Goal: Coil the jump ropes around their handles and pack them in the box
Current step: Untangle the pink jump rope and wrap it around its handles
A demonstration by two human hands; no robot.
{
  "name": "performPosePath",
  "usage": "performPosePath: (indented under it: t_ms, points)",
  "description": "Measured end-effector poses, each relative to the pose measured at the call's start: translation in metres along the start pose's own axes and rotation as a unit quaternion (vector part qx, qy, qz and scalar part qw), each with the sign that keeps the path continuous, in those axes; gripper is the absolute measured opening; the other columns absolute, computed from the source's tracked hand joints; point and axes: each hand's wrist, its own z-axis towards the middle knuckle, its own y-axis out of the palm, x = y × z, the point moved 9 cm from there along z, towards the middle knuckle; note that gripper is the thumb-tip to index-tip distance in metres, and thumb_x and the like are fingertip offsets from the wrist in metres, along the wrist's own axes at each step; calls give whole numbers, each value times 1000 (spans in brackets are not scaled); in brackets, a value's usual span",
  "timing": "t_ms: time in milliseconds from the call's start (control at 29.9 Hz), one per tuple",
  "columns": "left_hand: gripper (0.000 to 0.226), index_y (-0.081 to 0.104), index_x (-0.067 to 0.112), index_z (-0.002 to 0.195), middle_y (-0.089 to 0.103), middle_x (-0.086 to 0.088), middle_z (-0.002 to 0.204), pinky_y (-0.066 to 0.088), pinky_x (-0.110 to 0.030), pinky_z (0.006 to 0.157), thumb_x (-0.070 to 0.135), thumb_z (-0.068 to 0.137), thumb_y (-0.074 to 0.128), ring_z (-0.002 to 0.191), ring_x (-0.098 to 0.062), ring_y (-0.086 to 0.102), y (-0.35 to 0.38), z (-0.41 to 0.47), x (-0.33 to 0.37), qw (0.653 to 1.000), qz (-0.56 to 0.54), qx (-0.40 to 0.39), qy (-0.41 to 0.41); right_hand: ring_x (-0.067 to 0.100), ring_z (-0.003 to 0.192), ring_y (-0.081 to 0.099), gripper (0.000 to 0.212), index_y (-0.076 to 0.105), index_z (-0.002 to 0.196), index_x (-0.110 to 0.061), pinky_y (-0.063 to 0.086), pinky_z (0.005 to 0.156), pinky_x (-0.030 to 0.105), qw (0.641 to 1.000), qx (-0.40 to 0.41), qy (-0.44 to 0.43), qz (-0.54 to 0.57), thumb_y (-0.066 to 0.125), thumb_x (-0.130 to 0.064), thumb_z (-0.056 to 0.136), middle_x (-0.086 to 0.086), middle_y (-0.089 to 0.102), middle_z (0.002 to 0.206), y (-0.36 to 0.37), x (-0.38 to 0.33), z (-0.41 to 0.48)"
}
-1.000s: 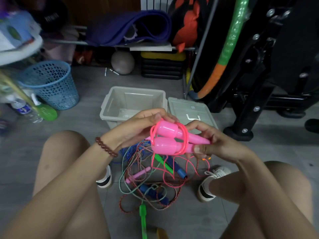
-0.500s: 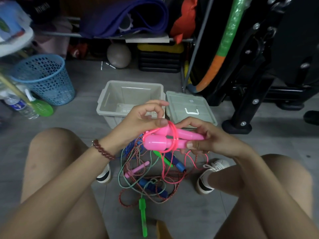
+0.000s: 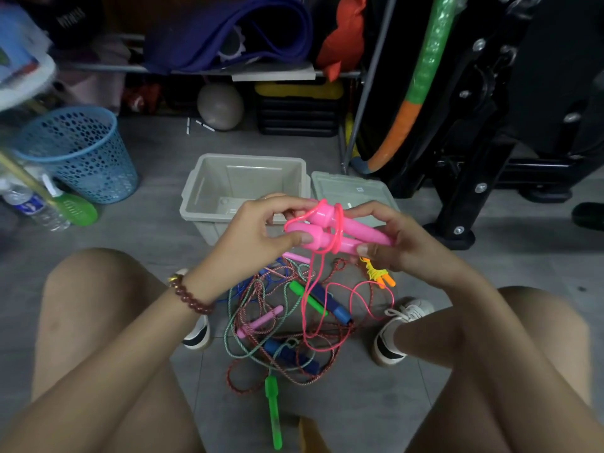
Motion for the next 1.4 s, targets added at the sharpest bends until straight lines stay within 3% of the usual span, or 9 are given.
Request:
performPosePath:
  t_ms: [267,468,668,802,902,1069,1169,1269,1403]
  points:
    - [36,66,18,98,60,9,83,34,-4,74,0,68,72,78,9,52,-6,2,1,998,28,59,20,31,69,50,37,49,115,-24,33,40,13,999,38,7,16,57,2,89,3,65,66,0,10,5]
    - [19,68,19,96,59,14,89,36,-14,82,15,78,66,84,-11,53,-9,4,13,992,74,63,81,9,42,38,34,48,113,-24,24,39,15,997,42,10,62,56,1,90,4,68,66,5,10,5]
    - [26,68,25,103,47,6,108,34,-25,96,30,86,49,108,-8,46,-7,9,6,998,-43,-41,30,11,45,38,34,51,113,-31,22,41,17,993,-34,-3,114,60,-14,85,12,65,75,11,8,3]
    - [20,73,28,89,46,0,132,42,-24,93,34,76,60,120,-13,49,4,5,10,958,-247,-142,-37,12,45,38,39,55,114,-31,25,40,17,978,-118,-18,173,73,-28,79,16,64,78,20,3,1]
    - [28,70,27,99,57,-2,129,47,-26,88,45,78,65,117,-20,54,16,0,15,917,-348,-183,-64,11,45,41,43,55,116,-29,23,40,22,966,-143,-15,217,75,-31,77,16,64,77,17,3,0]
    - [56,39,39,136,59,-3,116,45,-31,92,28,86,61,108,-16,56,31,1,10,901,-393,-161,-93,10,44,40,41,55,114,-26,24,40,20,941,-164,-38,294,75,-26,79,19,63,76,22,2,3]
    - [39,43,21,131,61,-6,122,50,-32,92,29,93,35,110,-19,58,37,6,6,921,-357,-110,-112,8,42,39,44,51,117,-22,26,39,15,931,-138,-56,332,74,-24,79,18,60,76,29,3,10]
    - [41,41,17,132,60,-13,109,54,-28,67,30,103,16,82,-13,63,46,7,3,917,-371,-63,-135,5,42,37,56,45,124,-17,26,37,12,914,-118,-44,385,75,-25,78,12,58,76,43,6,19]
    - [85,40,25,131,59,-6,113,49,-29,73,69,79,-10,84,-14,58,54,11,-5,895,-403,-98,-166,3,42,40,60,49,124,-20,25,35,10,873,-81,-19,480,79,-25,72,6,58,75,46,10,27]
